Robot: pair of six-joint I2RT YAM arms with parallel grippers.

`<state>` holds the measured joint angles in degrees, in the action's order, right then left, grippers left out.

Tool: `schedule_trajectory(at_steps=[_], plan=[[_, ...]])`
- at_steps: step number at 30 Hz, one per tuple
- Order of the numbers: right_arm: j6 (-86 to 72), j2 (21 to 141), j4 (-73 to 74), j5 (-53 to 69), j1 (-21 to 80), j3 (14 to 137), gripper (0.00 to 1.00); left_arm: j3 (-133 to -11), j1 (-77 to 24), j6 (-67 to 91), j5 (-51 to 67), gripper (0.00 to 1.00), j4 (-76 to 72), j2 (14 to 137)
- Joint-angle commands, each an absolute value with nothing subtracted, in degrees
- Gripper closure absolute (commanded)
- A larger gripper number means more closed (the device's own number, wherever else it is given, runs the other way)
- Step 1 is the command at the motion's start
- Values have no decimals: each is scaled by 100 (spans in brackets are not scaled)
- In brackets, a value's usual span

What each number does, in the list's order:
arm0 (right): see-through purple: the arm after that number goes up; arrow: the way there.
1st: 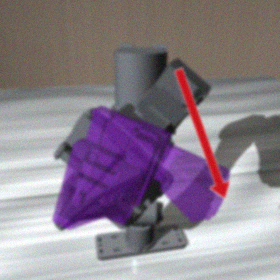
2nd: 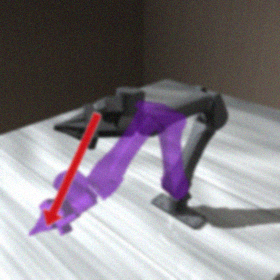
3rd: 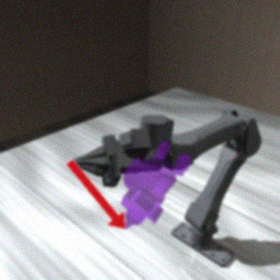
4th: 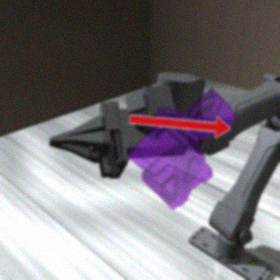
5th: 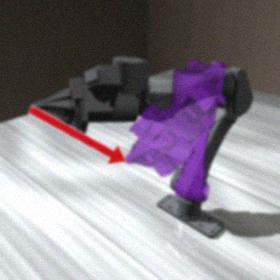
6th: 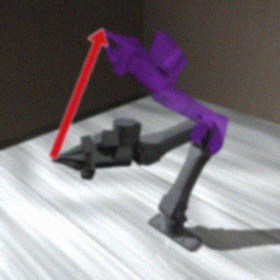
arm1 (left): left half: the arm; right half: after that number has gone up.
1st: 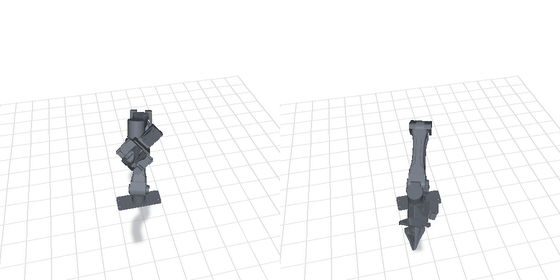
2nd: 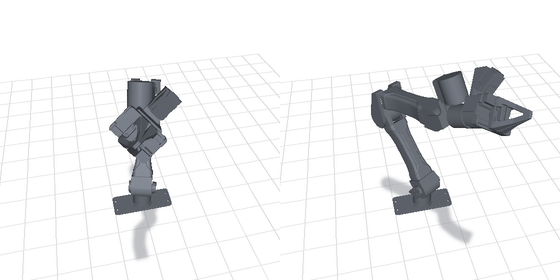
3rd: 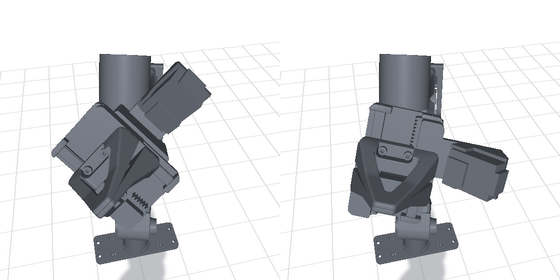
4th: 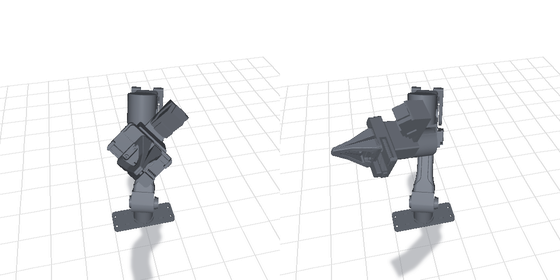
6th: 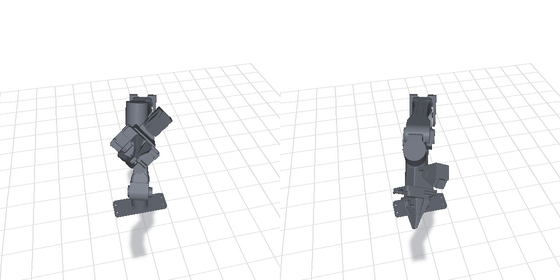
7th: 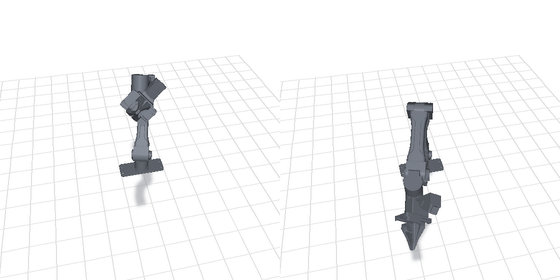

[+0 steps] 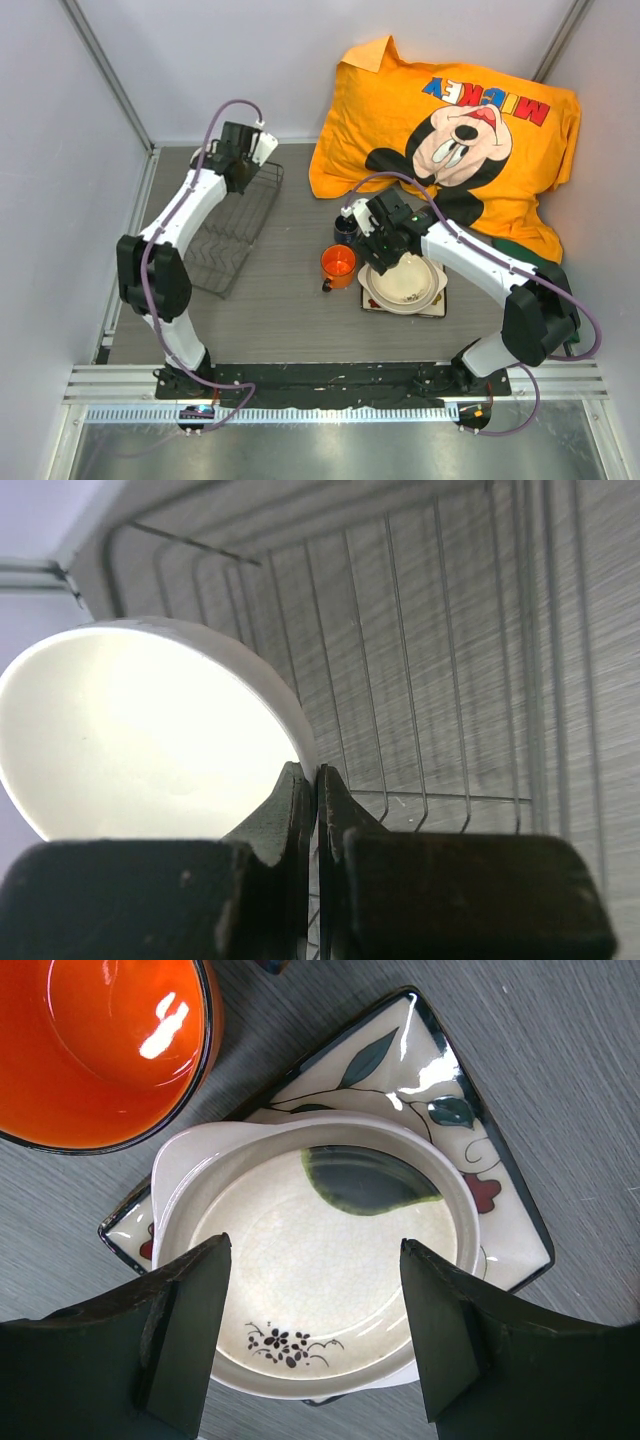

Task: Unload the mixed dishes from the dish rack
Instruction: Pick up the bowl from the dish rack, then place the bowl at the center of the board.

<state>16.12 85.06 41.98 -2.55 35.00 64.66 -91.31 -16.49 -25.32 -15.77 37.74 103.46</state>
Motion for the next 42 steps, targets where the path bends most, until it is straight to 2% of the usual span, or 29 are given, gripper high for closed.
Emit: schedule_trajectory(at_steps=[1,10,20,42], plan=[[1512,8358,3990,-413,3437,6548,27,-9738,-1749,-2356,-1187,100,4358,9624],[1345,8060,3736,-475,2840,6583,28,-9756,-2732,-2066,-826,100,5018,9027],[1266,7612,3656,-466,2250,6372,27,-9756,-3972,-1784,-765,100,5326,9052],[1178,7295,3700,-404,1916,6187,27,-8614,-4184,-2013,-123,100,4544,9958]])
